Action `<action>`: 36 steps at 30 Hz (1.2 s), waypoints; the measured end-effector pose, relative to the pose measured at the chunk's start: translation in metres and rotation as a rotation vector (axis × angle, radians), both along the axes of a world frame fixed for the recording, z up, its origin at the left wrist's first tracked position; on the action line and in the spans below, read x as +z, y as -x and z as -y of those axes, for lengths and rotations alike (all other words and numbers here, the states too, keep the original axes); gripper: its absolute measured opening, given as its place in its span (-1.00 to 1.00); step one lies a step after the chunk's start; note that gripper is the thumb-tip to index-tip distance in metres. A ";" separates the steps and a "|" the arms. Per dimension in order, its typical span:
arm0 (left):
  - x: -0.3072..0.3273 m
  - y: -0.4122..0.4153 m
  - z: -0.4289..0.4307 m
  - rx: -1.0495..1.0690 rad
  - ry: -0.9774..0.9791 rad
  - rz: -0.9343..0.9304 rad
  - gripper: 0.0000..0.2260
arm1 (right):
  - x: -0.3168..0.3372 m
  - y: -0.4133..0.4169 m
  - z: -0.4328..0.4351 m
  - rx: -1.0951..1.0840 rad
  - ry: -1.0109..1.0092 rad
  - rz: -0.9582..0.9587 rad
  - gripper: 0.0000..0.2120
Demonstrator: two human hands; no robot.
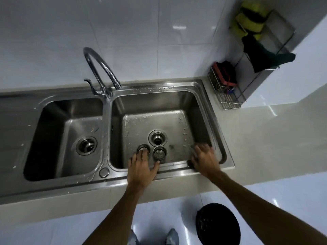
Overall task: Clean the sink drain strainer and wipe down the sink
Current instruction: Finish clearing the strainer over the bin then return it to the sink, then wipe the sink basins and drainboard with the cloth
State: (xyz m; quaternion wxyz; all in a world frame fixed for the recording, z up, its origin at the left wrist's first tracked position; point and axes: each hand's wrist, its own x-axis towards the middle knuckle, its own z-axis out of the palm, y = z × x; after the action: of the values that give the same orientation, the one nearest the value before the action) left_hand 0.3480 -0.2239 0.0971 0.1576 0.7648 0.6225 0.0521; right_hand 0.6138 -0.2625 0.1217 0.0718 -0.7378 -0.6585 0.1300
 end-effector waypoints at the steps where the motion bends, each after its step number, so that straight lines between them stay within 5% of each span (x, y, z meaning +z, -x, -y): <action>1: 0.002 0.001 0.003 -0.011 -0.005 -0.001 -0.34 | -0.003 0.009 0.013 0.018 0.023 -0.002 -0.59; 9: 0.091 -0.064 -0.013 -0.153 -0.177 0.192 -0.54 | 0.108 -0.050 0.007 -0.170 -0.238 -0.030 -0.66; 14: 0.185 -0.146 -0.057 -0.366 -0.344 0.203 -0.54 | 0.203 -0.121 -0.019 -0.285 -0.407 0.173 -0.68; 20: 0.258 -0.240 -0.110 -0.592 -0.472 0.212 -0.49 | 0.254 -0.173 -0.054 -0.308 -0.378 0.333 -0.60; 29: 0.274 -0.334 -0.165 -0.784 -0.523 0.077 -0.42 | 0.271 -0.214 -0.102 -0.256 -0.289 0.414 -0.55; 36: 0.272 -0.343 -0.171 -0.764 -0.622 0.066 -0.65 | 0.277 -0.234 -0.116 -0.143 -0.298 0.510 -0.75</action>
State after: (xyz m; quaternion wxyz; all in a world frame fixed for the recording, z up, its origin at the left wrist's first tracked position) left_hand 0.6915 -0.0524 0.3691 -0.0507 0.9471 0.2474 0.1981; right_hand 0.8477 -0.1469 0.3985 0.0207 -0.7724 -0.6136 -0.1629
